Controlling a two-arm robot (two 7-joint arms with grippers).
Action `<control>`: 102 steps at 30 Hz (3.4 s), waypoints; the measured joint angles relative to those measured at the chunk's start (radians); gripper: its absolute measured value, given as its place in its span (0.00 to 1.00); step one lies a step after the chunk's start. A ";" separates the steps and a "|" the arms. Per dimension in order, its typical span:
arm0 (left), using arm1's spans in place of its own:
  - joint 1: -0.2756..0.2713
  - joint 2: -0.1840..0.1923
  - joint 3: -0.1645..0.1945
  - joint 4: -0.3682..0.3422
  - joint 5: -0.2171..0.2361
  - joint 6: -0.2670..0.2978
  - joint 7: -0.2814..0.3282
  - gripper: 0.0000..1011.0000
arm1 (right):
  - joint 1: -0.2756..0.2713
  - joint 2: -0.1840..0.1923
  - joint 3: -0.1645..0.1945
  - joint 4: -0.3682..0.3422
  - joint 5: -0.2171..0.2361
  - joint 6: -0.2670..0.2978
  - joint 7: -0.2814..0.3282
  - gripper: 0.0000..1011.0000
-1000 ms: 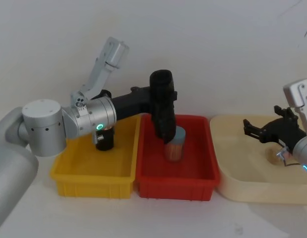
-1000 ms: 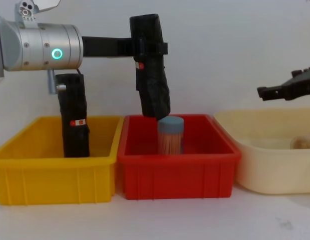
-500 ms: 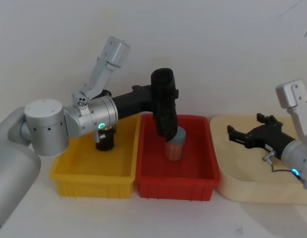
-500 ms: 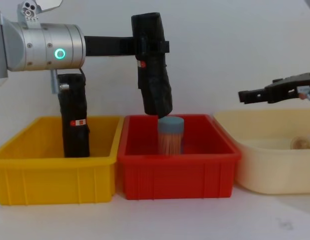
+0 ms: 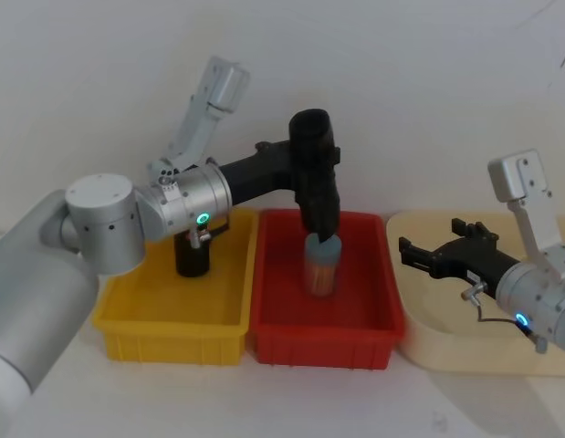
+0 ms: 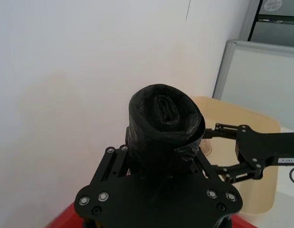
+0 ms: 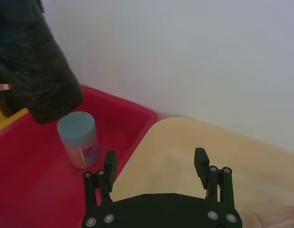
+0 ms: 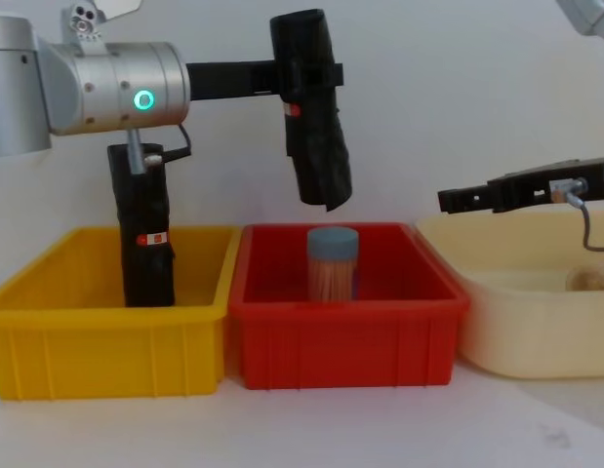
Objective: Pick up the garbage bag with the one hand and transfer it to the other hand.
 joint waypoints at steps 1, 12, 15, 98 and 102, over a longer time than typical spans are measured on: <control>-0.011 -0.008 0.003 0.020 -0.001 -0.006 -0.007 0.37 | 0.000 -0.002 0.000 0.000 0.003 0.000 0.000 0.99; -0.077 -0.058 0.023 0.145 -0.021 -0.019 -0.068 0.37 | -0.004 -0.007 0.003 -0.010 0.031 -0.032 0.010 0.99; -0.091 -0.068 0.028 0.170 -0.026 -0.018 -0.081 0.37 | -0.007 -0.007 0.007 -0.015 0.043 -0.050 0.020 0.99; -0.139 -0.103 0.053 0.256 -0.040 -0.008 -0.130 0.37 | 0.224 -0.138 -0.155 0.327 0.036 -0.230 0.066 0.78; -0.139 -0.103 0.053 0.256 -0.040 -0.008 -0.129 0.37 | 0.229 -0.141 -0.156 0.335 0.034 -0.231 0.063 0.66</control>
